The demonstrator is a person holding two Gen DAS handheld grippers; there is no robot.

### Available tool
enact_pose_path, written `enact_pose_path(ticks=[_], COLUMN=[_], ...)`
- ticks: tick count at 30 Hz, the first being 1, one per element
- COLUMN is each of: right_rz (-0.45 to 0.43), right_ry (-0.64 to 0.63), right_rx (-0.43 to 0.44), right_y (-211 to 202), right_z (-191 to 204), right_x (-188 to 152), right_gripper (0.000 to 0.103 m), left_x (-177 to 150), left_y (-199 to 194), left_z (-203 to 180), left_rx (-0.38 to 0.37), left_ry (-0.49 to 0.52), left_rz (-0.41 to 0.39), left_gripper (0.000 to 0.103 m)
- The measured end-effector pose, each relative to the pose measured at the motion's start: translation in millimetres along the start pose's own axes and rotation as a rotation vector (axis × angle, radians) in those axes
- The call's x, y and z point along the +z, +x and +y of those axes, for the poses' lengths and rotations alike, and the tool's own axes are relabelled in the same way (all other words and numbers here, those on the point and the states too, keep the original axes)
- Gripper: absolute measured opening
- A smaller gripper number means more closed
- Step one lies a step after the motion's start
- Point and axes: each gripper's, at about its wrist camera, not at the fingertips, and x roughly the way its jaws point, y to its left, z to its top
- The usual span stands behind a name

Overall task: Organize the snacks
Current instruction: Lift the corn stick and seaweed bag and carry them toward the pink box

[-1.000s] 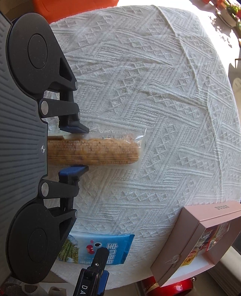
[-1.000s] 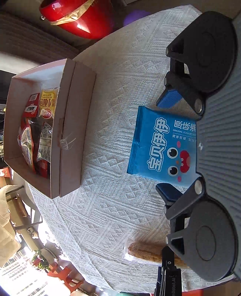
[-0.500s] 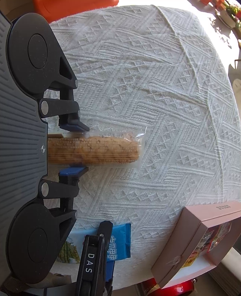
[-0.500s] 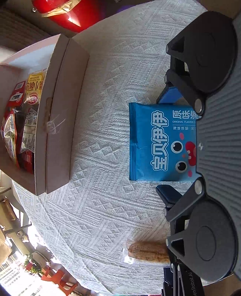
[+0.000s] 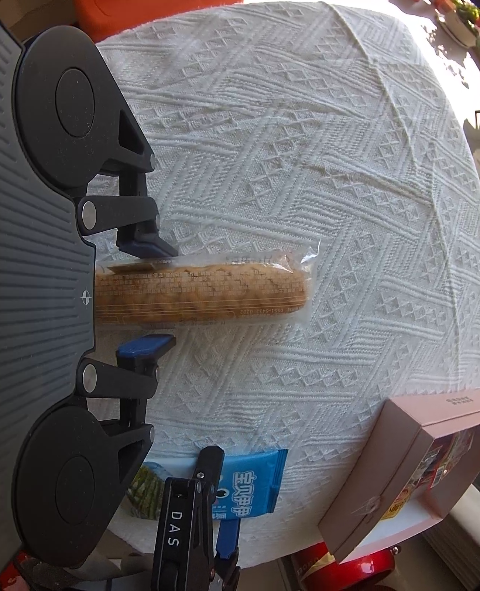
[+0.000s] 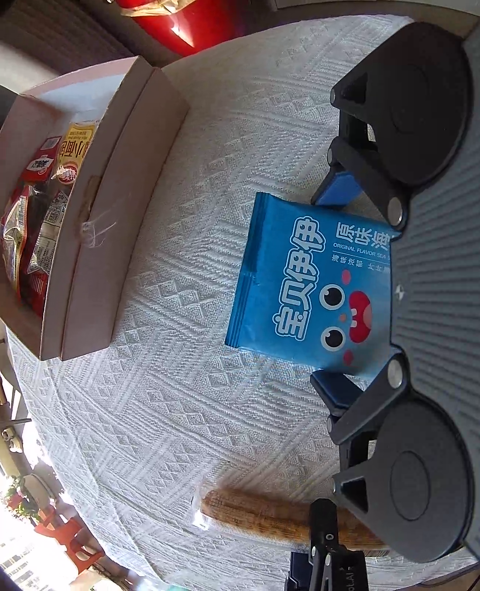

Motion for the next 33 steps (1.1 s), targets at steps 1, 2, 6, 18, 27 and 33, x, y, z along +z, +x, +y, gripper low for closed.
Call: enact_pose_path(ticks=[1,2,6,18,27,33], right_rz=[-0.004,-0.004,-0.021,-0.087,-0.128,-0.112], right_ry=[0.010,0.016,0.024,0.078,0.123,0.071], right_rx=[-0.001,0.009,0.044,0.054,0.087,0.082], right_y=[-1.4,-3.8,-19.7,-70.6,-75.9,-45.9], right_z=[-0.3,-1.6,-10.9,-76.3,-101.8,-88.3], right_x=[1.2,1.7,0.3,-12.3,-20.5,-14.2], right_gripper=[0.089,0.088,0.085,0.085,0.085,0.085], left_x=[-1.0,-2.1,-8.3,11.7,46.0,28.5], left_y=[1.4,1.6,3.3,-73.1,-72.0,11.2], left_z=[-3.3,-5.1,-14.0,-77.3,-120.1,-116.4], left_rx=[0.003,0.009,0.045,-0.111,-0.109,0.005], left_ry=[0.002,0.008,0.040,0.085,0.195,0.220], left_rz=[0.003,0.004,0.011,-0.173,-0.328,-0.167], left_gripper=[0.052,0.052,0.046,0.033,0.033,0.033])
